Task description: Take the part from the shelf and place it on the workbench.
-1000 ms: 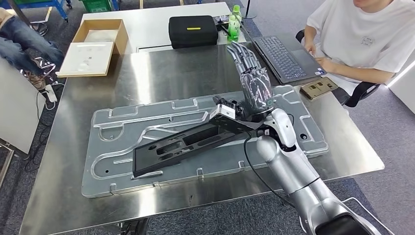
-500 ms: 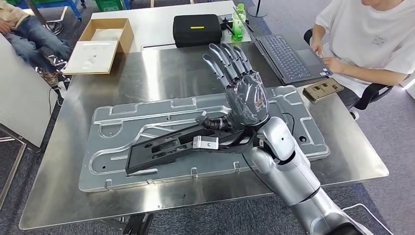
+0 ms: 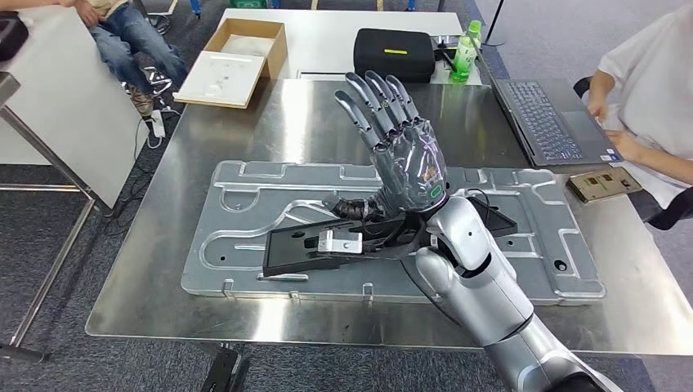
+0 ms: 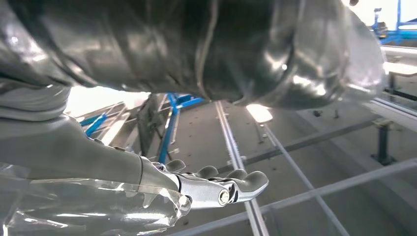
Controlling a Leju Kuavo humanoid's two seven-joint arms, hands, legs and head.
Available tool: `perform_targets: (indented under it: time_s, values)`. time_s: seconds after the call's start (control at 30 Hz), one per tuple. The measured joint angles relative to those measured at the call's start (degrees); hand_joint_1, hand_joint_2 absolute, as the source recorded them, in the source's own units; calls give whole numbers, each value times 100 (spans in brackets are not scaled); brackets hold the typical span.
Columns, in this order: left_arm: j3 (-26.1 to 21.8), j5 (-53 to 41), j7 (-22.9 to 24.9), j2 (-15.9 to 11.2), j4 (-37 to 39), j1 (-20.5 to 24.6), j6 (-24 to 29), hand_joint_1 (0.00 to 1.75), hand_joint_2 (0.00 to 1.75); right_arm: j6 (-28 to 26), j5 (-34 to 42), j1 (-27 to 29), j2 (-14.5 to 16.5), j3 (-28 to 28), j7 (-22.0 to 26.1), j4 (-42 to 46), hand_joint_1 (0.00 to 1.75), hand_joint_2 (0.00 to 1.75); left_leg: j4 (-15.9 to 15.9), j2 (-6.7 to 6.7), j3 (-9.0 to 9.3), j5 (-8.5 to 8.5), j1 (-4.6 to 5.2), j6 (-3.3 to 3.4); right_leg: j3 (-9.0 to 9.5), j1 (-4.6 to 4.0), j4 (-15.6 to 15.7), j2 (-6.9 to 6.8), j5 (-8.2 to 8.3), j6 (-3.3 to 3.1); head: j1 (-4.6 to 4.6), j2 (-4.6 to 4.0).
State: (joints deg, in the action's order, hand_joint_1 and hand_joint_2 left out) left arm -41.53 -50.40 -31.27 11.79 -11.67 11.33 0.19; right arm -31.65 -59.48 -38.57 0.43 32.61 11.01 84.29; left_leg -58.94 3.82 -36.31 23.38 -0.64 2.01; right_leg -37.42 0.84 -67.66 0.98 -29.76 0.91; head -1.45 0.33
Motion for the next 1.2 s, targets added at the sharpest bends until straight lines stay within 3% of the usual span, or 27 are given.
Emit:
perform_targets:
  time_s: [0.07,0.1,0.2,0.27,0.33,0.4,0.43,0.47,0.5,0.57,0.63,0.7,0.77,0.83,0.9,0.93,0.97,1.0,1.07,1.13,1.2]
  values:
    - [-2,8,-11,0,0,4,4,0,0,-5,24,-27,2,5,13,-1,0,0,-10,115,-29,-22,4,-54,298,23,624,211,221,-12,1,0]
    - [-4,14,-19,-2,0,6,4,0,0,-8,39,-38,3,8,23,-2,0,0,-10,164,-51,-36,4,-90,346,19,750,273,241,-18,1,0]
    - [-12,55,-38,-16,0,0,33,0,0,-10,71,-69,28,25,52,-9,0,0,-2,260,-101,-68,-8,-199,346,7,792,155,278,-82,2,0]
    - [-18,82,-54,-31,0,3,58,0,0,-10,82,-119,71,57,71,-15,0,0,-224,45,-205,95,-1,-256,355,26,830,25,312,-170,10,0]
    - [-21,95,-81,-42,-1,25,58,0,0,-9,90,-155,97,80,81,-24,0,0,-879,-241,-478,484,-2,-301,351,6,842,-121,318,-227,21,0]
    - [-25,95,-94,-49,-1,35,58,0,0,-5,104,-165,103,93,84,-38,0,0,-1522,-325,-735,759,-13,-330,341,-19,835,-283,312,-242,24,0]
    - [-26,86,-83,-53,0,30,65,0,0,0,116,-172,104,102,84,-44,0,0,-1582,-342,-731,747,-14,-335,338,-26,831,-362,309,-243,24,0]
    - [-27,74,-60,-62,-1,24,78,0,0,5,132,-186,107,111,84,-48,0,0,-1404,-363,-609,632,-13,-331,338,-31,824,-435,304,-240,25,0]
    - [-27,56,-24,-75,-1,20,100,0,0,11,146,-210,110,119,84,-50,0,0,-1029,-423,-384,453,-8,-315,341,-37,816,-503,296,-234,25,0]
    - [-26,-4,75,-114,-1,16,161,0,0,16,171,-273,118,126,85,-52,0,0,-289,-633,22,231,31,-239,345,-65,800,-614,275,-208,23,0]
    - [-26,-74,194,-162,0,-11,228,0,0,20,189,-310,121,131,87,-56,0,0,-25,-712,141,200,68,-161,354,-95,798,-706,266,-169,21,0]
    - [-26,-122,334,-224,0,-78,303,0,0,27,197,-323,121,137,90,-63,0,0,6,-597,140,159,51,-104,375,-110,808,-768,254,-116,21,0]
    - [-26,-147,466,-291,0,-155,380,0,0,33,205,-339,121,143,90,-65,0,0,60,-493,159,117,12,-44,326,-88,649,-554,112,-52,20,0]
    - [-26,-149,533,-348,0,-211,419,0,0,35,221,-334,107,144,90,-69,0,0,83,-384,158,88,-6,-5,56,-48,51,-233,-231,-4,19,0]
    - [-26,-143,551,-395,0,-257,427,0,0,35,237,-297,84,144,90,-81,0,0,73,-253,142,81,-7,8,-301,-35,-663,-133,-498,15,19,0]
    - [-26,-141,555,-413,0,-282,431,0,0,35,242,-282,76,144,90,-87,0,0,64,-179,138,80,-7,9,-381,-27,-796,-124,-474,17,19,0]
    - [-26,-140,558,-427,0,-302,436,0,0,35,246,-275,72,144,90,-91,0,0,53,-103,136,82,-7,6,-355,-17,-707,-114,-340,15,19,0]
    - [-26,-139,566,-436,0,-316,443,0,0,35,249,-276,71,144,90,-93,0,0,40,-26,138,85,-9,-1,-220,-2,-397,-82,-117,10,18,0]
    - [-26,-140,603,-448,0,-327,457,0,0,36,251,-280,66,144,91,-96,0,0,6,114,117,94,-13,-43,120,41,373,180,231,-5,18,0]
    - [-27,-140,651,-476,0,-352,464,0,0,37,254,-273,52,145,91,-97,0,0,-7,238,62,77,-27,-126,260,48,726,402,307,-20,19,0]
    - [-30,-139,674,-516,0,-420,457,0,0,37,259,-265,32,146,90,-97,0,0,19,359,23,43,-53,-219,263,27,754,351,314,-60,20,0]
